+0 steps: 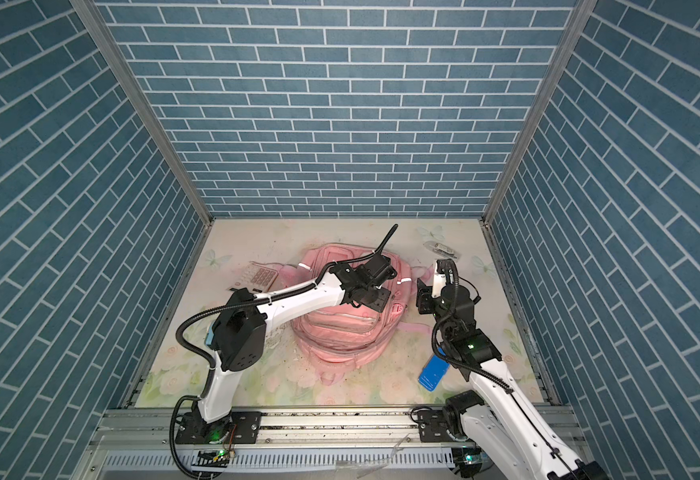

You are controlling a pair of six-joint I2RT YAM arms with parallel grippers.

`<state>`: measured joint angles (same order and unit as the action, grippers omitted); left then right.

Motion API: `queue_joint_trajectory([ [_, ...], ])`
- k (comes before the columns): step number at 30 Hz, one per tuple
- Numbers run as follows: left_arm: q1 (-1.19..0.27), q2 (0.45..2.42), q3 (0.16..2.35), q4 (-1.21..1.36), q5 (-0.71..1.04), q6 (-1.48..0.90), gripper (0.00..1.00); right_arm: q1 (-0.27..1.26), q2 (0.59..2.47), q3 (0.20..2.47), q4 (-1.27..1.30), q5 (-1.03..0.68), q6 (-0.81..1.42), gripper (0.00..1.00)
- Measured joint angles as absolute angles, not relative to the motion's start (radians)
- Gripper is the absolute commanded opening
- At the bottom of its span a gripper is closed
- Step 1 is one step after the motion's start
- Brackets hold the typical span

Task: Pack the student bag

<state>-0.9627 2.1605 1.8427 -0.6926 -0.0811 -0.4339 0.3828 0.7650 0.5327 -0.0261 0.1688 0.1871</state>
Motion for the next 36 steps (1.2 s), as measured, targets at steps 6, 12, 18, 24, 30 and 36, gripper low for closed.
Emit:
queue_joint_trajectory([
  [6,-0.974,2.274,1.995,-0.795,-0.101,-0.452,0.57,0.381,0.763,0.516,-0.025,0.160,0.188,0.60],
  [12,-0.987,2.318,2.043,-0.869,-0.147,-0.474,0.57,0.380,0.728,0.477,-0.024,0.156,0.206,0.59],
  [18,-0.986,2.320,2.037,-0.886,-0.154,-0.497,0.41,0.378,0.694,0.441,-0.025,0.154,0.213,0.59],
  [24,-0.977,2.328,2.029,-0.870,-0.113,-0.501,0.03,0.377,0.698,0.440,-0.024,0.152,0.213,0.59],
  [30,-0.975,2.277,1.953,-0.812,-0.112,-0.508,0.00,0.376,0.699,0.440,-0.017,0.150,0.208,0.57],
  [36,-0.971,2.169,1.899,-0.799,-0.114,-0.485,0.00,0.374,0.711,0.435,0.031,0.092,0.163,0.53],
])
